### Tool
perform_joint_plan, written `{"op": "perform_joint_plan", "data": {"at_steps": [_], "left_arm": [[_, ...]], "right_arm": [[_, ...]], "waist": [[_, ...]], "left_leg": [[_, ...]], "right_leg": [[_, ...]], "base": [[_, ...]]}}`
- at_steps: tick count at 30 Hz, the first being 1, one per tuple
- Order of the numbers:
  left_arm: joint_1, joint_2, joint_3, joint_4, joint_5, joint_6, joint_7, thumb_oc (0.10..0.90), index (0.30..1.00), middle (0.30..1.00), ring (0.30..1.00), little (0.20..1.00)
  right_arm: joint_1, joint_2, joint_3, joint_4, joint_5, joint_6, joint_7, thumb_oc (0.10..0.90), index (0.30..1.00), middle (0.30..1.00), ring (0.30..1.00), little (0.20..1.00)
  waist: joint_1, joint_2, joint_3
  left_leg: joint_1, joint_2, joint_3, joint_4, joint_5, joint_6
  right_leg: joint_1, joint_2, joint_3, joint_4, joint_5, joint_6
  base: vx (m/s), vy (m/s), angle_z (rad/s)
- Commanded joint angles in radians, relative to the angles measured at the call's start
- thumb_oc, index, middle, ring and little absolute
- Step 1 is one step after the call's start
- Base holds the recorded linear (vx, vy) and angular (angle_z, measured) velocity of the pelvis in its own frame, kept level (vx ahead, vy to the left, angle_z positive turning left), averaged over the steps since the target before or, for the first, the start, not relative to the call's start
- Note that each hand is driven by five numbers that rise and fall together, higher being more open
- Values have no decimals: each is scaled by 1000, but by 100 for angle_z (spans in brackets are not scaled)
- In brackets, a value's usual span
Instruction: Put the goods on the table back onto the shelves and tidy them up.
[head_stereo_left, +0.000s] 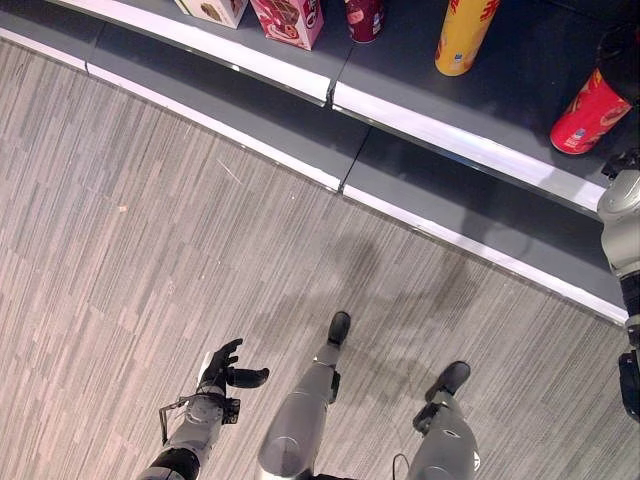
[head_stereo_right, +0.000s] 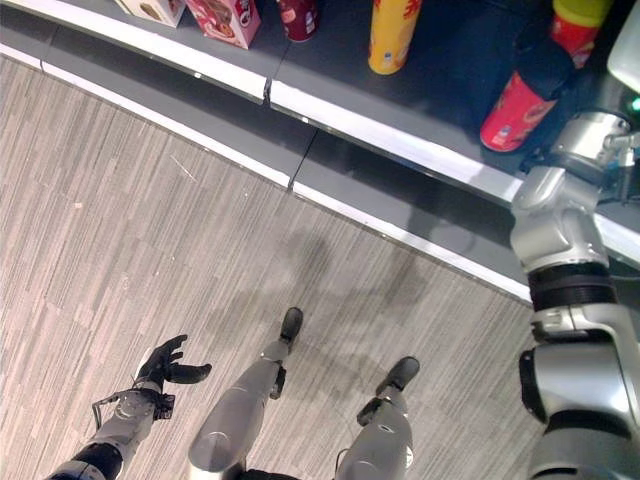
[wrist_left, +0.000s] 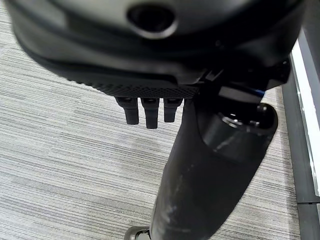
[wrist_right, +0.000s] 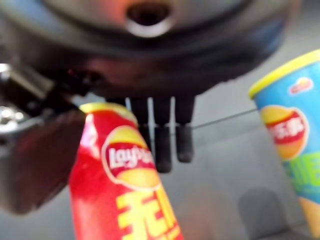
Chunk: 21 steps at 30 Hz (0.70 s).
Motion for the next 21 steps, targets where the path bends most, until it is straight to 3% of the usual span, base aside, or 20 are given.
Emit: {"op": "perform_joint_plan", "data": {"at_steps": [1,21], "left_arm": [[44,68,10,51,-21,-12,40,800,900,900,900,900],[23,69,14,65,-18,-6,47,800,900,900,900,900]], "right_arm": [[-101,-22,28,-63,-17,-20,-47,800,900,900,900,900],[-107,23,33,-73,4,-32,-46,800,900,900,900,900]], "waist": [[14,-27,-32],[8,-40,-46]], "left_leg": [[-17,61,18,-16,-8,-47],[-6,65,25,-11,-11,-49]], "right_leg": [[-90,-46,82,144,-14,17],[-76,-39,89,137,-11,14]], "base": [[0,0,0],[0,0,0]]}}
